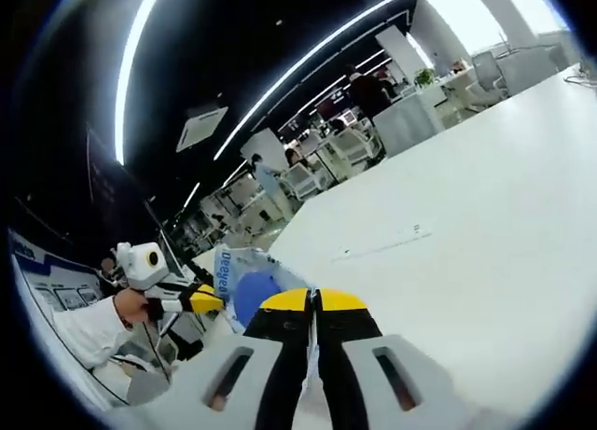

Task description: Arrange the tabletop items into an orderly group along one side of the table until the central work area is clear of visible clutter.

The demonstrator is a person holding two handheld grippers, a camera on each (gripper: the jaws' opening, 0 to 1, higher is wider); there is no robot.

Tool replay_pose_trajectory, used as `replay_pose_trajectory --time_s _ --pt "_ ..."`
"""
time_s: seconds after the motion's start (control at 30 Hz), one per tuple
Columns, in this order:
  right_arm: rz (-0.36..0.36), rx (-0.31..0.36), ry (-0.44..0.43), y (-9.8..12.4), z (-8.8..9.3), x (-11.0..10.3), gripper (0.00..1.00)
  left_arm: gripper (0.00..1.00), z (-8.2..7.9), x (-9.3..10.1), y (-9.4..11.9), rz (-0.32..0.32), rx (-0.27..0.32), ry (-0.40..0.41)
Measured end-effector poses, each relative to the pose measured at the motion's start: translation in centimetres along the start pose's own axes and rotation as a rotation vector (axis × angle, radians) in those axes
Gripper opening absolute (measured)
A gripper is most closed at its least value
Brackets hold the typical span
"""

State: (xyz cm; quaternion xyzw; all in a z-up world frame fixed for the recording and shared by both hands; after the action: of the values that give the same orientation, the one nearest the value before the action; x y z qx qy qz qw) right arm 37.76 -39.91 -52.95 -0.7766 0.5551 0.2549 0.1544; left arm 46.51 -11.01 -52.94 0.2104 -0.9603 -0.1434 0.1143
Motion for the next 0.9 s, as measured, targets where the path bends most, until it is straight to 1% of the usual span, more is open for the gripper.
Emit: replay_pose_trajectory --time_s 0.13,0.4,0.6,0.67,0.73,0.9 --pt "0.0 -0.021 0.026 -1.2 -0.7 0.8 0.0 0.0 0.1 -0.3 -0.5 -0.023 0.024 0.052" --pt "0.007 -0.055 0.059 -3.9 -1.4 2.6 0.0 0.0 1.0 -0.9 -2.0 -0.063 0.018 0.101" --pt "0.015 -0.086 0.065 -5.5 -1.0 3.9 0.0 0.0 2.0 -1.8 -3.3 -0.097 -0.012 0.136" --pt "0.016 -0.091 0.061 -6.1 -0.9 4.4 0.0 0.0 2.3 -2.0 -3.7 -0.102 -0.02 0.141" --pt "0.029 -0.116 0.077 -6.6 -0.6 5.2 0.0 0.0 2.6 -2.3 -4.1 -0.098 -0.024 0.155" --pt "0.033 -0.147 0.075 -7.9 0.1 6.4 0.0 0.0 3.4 -3.2 -5.0 -0.107 -0.049 0.178"
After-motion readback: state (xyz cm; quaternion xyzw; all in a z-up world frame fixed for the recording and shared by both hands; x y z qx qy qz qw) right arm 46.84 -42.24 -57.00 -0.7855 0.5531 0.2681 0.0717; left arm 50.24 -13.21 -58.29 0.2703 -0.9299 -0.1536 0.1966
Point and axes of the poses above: the point that each gripper's makers call its tool centre point, and the gripper's own axes: y roughly backward along the fingers, x roughly to its right, z roughly out of its underside, the point moved 9 cm from there along y, roughly backward along the fingers, and after that the axes turned 13 degrees about x, right-handed, at the moved point
